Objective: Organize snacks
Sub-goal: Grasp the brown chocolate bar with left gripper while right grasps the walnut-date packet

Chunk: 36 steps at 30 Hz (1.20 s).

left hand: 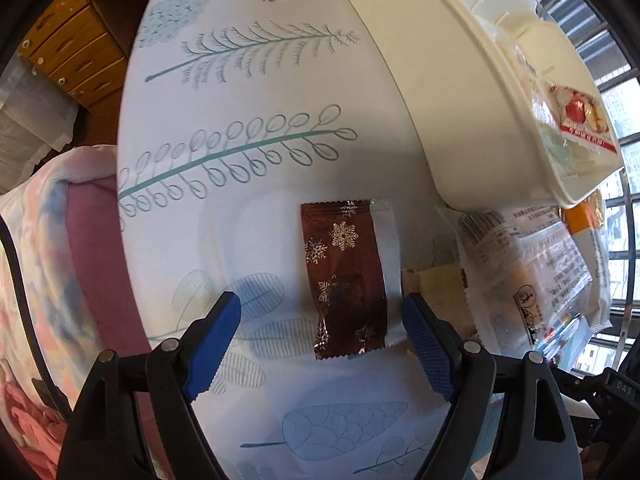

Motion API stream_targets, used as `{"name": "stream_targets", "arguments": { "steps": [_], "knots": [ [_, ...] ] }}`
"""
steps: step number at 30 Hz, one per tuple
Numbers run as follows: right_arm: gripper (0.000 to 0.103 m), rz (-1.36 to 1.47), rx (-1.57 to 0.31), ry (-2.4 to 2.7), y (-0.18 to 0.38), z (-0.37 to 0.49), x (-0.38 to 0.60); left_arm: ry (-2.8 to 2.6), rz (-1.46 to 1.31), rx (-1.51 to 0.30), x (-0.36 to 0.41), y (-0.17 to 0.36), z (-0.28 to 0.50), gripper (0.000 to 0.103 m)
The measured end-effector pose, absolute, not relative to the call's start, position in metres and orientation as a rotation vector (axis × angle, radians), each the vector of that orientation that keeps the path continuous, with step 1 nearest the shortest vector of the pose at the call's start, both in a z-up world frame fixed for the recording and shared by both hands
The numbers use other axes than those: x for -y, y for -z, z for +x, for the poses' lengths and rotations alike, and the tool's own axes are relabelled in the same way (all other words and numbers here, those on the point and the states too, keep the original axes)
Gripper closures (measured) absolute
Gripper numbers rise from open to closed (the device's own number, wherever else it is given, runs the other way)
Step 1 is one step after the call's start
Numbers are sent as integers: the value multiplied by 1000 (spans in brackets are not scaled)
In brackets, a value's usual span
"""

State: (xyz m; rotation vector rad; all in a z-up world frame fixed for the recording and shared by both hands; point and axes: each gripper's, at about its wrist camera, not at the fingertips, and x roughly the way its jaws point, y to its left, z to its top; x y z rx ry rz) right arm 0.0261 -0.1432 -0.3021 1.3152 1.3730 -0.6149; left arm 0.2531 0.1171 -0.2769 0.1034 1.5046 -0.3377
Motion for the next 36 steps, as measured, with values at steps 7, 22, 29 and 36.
{"name": "stream_targets", "arguments": {
  "steps": [7, 22, 29, 36],
  "knots": [
    [53, 1312, -1366, 644, 303, 31, 154, 344, 129, -1487, -109, 282, 255, 21],
    [63, 1277, -1375, 649, 281, 31, 131, 363, 185, -1457, -98, 280, 255, 61],
    [64, 1286, -1370, 628, 260, 30, 118, 368, 148, -1459, -115, 270, 243, 64],
    [64, 1310, -1374, 533, 236, 37, 110, 369, 121, -1448, -126, 250, 230, 64]
  ]
}}
